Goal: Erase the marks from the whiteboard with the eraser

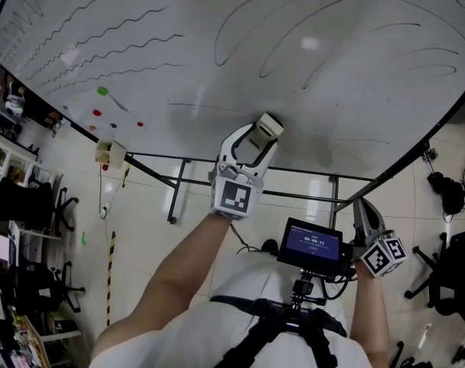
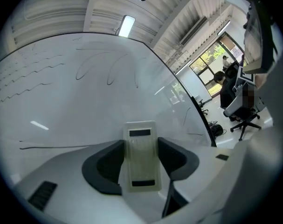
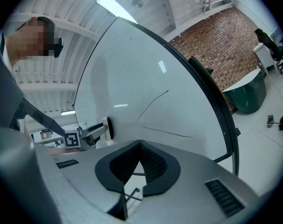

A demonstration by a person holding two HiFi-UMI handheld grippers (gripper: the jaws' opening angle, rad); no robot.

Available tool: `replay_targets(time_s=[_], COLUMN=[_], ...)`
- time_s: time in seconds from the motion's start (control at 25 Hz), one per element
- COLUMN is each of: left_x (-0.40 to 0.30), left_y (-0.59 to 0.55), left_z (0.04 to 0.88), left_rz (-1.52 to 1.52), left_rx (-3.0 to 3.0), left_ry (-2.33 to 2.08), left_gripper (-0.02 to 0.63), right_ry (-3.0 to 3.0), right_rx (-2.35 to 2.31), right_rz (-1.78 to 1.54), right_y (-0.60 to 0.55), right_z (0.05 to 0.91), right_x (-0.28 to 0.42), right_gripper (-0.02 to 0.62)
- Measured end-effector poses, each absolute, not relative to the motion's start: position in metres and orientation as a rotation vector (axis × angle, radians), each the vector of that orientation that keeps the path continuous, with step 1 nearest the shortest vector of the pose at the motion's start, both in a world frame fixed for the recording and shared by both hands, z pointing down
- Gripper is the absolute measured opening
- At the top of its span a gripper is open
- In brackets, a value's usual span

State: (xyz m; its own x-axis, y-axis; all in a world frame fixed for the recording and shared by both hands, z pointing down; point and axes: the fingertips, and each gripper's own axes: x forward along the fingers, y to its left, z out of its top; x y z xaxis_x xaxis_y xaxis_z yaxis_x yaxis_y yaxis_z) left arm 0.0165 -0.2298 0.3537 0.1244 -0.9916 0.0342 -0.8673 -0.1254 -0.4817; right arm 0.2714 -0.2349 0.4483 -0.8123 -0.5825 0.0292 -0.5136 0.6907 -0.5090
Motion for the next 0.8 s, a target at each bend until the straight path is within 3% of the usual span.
replay_targets(time_s=[0.32,0.8], left_x=[-0.020,-0.163], left_y=[-0.229,-0.187], left_z=[0.342,0.300], left_rz=[-0.597,-0.388], left_rx=[-1.828,-1.435], left_ry=[1.907,2.213], left_gripper=[0.258,0.252], right_ry=[2.749,2.791], right_rx=[-0.902,-0.843], right_rz=[-0.793,-0.786], right_y=[-0.252,-0.257], right_z=[0.469,0.473], right_x=[0.269,0.225], right_gripper=[0.018,0.017])
